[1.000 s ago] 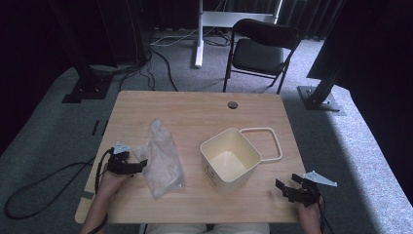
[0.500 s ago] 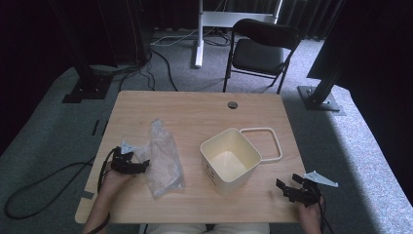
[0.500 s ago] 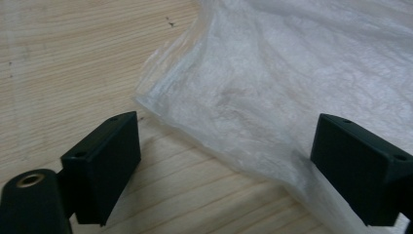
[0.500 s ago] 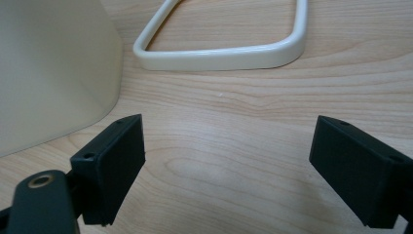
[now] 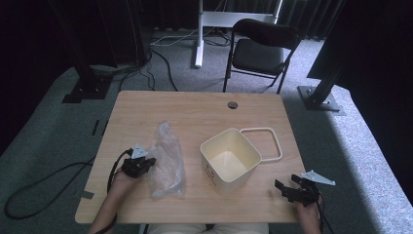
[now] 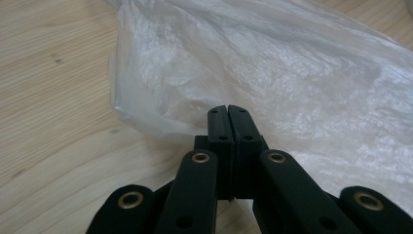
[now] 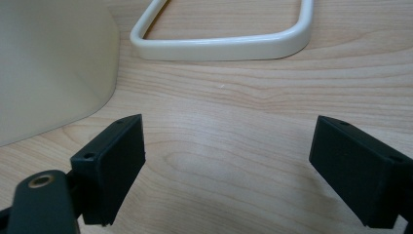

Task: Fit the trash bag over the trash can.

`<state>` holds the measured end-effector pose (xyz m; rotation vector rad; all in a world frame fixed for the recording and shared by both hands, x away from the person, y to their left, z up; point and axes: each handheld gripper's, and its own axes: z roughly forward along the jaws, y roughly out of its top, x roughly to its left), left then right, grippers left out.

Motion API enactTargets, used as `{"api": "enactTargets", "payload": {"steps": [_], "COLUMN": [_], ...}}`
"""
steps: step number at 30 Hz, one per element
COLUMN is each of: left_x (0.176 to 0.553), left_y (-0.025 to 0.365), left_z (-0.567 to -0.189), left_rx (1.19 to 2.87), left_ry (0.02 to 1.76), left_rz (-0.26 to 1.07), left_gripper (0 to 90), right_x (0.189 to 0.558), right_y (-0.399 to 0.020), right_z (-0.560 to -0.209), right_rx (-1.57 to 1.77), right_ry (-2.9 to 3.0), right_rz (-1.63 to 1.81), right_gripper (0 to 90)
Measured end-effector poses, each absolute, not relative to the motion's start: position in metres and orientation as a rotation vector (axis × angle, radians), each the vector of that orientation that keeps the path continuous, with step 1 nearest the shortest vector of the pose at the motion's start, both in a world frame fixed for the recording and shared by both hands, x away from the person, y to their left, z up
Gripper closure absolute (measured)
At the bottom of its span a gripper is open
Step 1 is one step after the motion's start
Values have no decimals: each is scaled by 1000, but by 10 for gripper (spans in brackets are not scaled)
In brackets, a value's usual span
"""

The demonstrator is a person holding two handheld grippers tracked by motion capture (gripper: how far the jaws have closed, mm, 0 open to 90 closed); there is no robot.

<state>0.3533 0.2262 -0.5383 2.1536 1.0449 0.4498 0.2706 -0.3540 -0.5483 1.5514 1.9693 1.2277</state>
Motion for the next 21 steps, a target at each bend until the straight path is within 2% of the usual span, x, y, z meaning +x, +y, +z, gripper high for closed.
{"api": "enactTargets", "payload": {"steps": [8,14,21], "left_x": [348,331,312], "left_y": [217,221,217], "left_z": [-533,-501,-466], "left_rx": [2087,1926,1841], "left_ry": [1057,1005,913], "left_rz": [477,515,589], "left_gripper": [900,900,900], "right_x": [273,275,277], "right_y": [-354,-353,-352], "right_z": [-548,-547,-547], "right_rx": [1537,1516,1513], "right_ry": [1953,1928,1934], "right_rz": [1254,1285,1280], "right_gripper": [124,124,125]}}
